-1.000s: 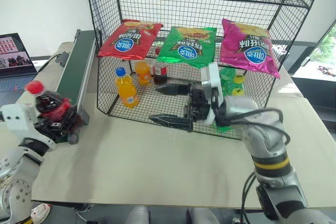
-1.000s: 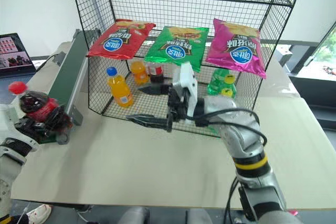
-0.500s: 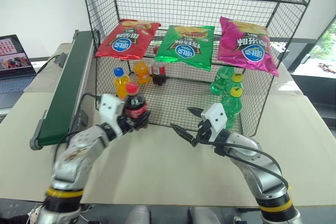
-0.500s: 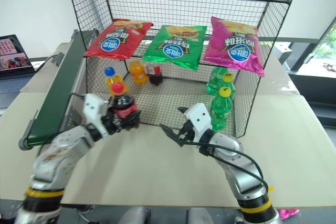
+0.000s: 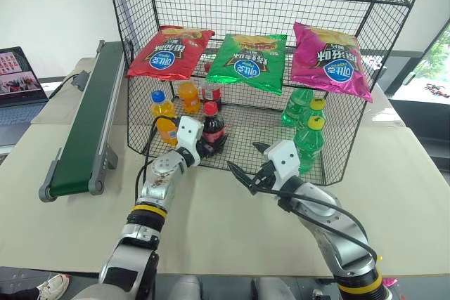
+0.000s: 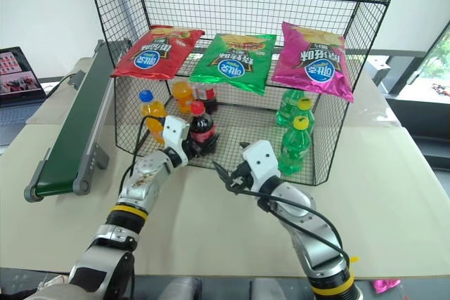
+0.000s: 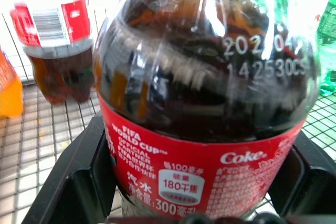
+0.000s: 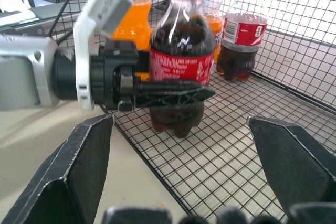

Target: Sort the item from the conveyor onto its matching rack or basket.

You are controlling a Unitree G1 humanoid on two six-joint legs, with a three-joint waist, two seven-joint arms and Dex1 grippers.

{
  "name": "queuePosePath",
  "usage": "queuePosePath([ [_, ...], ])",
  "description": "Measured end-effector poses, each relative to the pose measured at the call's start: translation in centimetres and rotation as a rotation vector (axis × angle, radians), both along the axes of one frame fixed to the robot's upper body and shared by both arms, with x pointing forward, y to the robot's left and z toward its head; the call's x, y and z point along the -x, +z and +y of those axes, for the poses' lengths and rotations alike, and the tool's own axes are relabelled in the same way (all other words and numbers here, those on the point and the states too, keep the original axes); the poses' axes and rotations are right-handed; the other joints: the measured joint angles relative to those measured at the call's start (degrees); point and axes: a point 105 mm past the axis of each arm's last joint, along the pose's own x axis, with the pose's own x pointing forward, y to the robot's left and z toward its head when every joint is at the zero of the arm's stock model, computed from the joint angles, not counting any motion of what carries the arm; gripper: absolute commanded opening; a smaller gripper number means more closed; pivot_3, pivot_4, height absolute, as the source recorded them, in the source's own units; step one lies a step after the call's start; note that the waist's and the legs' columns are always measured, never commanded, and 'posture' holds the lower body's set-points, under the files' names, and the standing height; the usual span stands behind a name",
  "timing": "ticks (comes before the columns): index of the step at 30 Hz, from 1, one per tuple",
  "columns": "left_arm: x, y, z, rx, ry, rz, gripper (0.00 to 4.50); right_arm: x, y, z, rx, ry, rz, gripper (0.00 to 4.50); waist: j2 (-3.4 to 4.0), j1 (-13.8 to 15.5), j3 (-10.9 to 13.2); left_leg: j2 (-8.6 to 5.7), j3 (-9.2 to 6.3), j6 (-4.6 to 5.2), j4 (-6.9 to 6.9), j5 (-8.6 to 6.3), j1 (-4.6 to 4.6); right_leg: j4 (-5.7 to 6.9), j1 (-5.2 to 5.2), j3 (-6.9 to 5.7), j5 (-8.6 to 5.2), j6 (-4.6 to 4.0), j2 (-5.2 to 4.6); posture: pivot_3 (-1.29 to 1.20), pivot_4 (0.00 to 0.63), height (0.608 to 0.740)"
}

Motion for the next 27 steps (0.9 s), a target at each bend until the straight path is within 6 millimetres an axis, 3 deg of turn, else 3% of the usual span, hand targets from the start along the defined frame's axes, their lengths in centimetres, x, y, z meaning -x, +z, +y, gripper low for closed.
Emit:
queuePosePath([
  [1,-0.1,0.1,-0.1,0.008,-0.003,-0.01,4.36,0.0,0.0,-0.1,0.006,-0.002,0.0,4.5,0.0,0.01,0.0,-0.01,0.0,0.0,0.01,0.0,0.02,0.01,0.02,0.0,0.0,0.0,-0.01,0.0,0.15,0.738],
  [10,0.7,-0.1,0.8,0.026,-0.006,-0.019,4.36,-0.2,0.2,-0.3,0.008,-0.004,-0.001,4.5,0.02,-0.07,-0.01,0.01,0.0,0.0,0.02,0.0,0.07,0.07,0.05,0.0,-0.04,0.09,0.0,0.0,0.15,0.738],
  [20,5.3,-0.8,4.6,-0.05,0.005,0.062,4.36,-0.5,-0.6,-0.9,0.014,0.012,0.027,4.5,0.04,0.03,-0.02,0.02,-0.02,0.0,0.05,0.0,0.1,0.11,0.08,0.0,-0.02,0.06,-0.02,0.0,0.15,0.738],
  [27,9.5,-2.0,7.5,-0.124,0.109,0.139,4.36,0.2,-2.5,-2.0,0.011,-0.006,0.066,4.5,0.07,-0.14,-0.04,0.07,0.0,0.0,0.0,-0.01,0.16,0.07,0.1,0.02,-0.03,0.05,-0.02,0.0,0.15,0.738],
])
